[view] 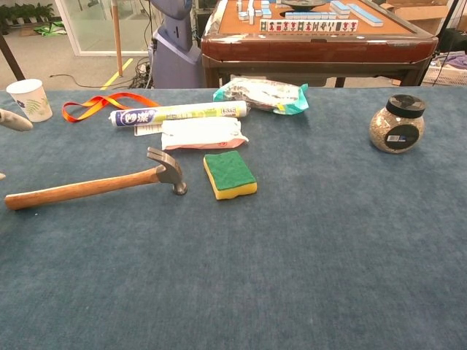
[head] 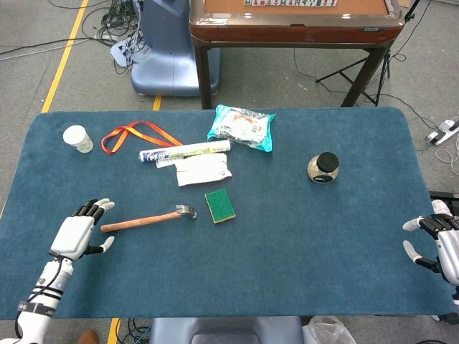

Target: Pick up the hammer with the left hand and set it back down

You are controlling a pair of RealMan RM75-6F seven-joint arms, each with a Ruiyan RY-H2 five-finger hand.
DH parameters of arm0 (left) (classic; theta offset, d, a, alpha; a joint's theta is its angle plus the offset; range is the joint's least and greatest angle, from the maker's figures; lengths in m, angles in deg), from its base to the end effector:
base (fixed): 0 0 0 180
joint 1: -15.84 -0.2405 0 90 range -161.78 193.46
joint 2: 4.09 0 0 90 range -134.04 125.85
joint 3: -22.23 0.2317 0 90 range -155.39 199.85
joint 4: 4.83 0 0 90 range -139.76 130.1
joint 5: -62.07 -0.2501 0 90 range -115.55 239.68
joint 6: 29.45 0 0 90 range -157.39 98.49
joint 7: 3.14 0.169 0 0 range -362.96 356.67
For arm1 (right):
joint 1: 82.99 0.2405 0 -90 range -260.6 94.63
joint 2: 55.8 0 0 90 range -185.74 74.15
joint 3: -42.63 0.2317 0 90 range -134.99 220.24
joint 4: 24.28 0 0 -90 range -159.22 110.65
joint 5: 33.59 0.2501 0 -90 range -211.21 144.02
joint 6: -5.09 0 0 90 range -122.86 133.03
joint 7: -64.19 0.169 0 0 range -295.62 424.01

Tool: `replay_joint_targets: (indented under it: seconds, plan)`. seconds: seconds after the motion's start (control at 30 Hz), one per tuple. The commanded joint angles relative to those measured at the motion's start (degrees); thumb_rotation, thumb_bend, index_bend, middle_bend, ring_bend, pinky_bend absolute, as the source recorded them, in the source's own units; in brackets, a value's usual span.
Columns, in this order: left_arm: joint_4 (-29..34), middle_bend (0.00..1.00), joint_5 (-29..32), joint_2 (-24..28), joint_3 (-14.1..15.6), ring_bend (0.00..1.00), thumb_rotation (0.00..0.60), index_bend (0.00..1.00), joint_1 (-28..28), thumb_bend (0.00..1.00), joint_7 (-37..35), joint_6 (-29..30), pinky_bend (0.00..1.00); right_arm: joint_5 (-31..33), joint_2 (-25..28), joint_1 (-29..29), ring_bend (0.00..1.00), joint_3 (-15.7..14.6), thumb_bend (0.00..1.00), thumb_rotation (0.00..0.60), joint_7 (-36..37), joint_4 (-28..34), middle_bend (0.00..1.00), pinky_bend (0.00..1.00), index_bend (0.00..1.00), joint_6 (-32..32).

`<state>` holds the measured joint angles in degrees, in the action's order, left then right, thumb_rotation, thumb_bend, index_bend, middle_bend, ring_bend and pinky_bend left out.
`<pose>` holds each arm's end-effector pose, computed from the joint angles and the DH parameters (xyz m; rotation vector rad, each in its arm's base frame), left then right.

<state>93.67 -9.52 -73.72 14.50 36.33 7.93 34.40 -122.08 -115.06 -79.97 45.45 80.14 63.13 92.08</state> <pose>-0.2373 0.2880 0.0343 -1.5861 -1.0879 -0.8472 -0.3307 -0.1989 0.1524 1.3426 -0.9606 1.0093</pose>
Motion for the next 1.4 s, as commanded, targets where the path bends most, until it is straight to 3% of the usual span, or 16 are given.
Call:
replay_joint_targets:
  seconds: [0.03,0.43,1.03,1.4]
  plan:
    - [-0.2,0.12,2.5,-1.6,-0.5,0.02,0.6,0.1,1.9,0.27,1.7,-2.1,0.09,-0.1,0.0,-0.1,0.39,0.0,0.32,0.6,0.2,-0.1,0.45,0.26,0.46,0.2]
    - [-1.4,0.12,11.4,-7.4,-1.9,0.01,0.6,0.08,7.3,0.27,9.6,-4.8,0.09,-0.1,0.1,0.0,0.39,0.0,0.32,0.6,0.8,-0.3,0.45,0.26,0.46,-0.1]
    - [-2.3,0.12,24.6,-11.9,-2.2,0.01,0.599,0.1,14.3,0.27,18.7,-6.4,0.09,0.0,0.3,0.1,0.39,0.1,0.32,0.6,2.0,-0.7,0.45,0.26,0.46,-0.4]
    - [-3.8,0.12,28.0,-14.1,-1.8,0.03,0.543,0.14,16.7,0.35,20.3,-5.7,0.09,0.0,0.5,0.0,0.39,0.1,0.32,0.6,2.7,-1.0,0.45,0.26,0.46,-0.3]
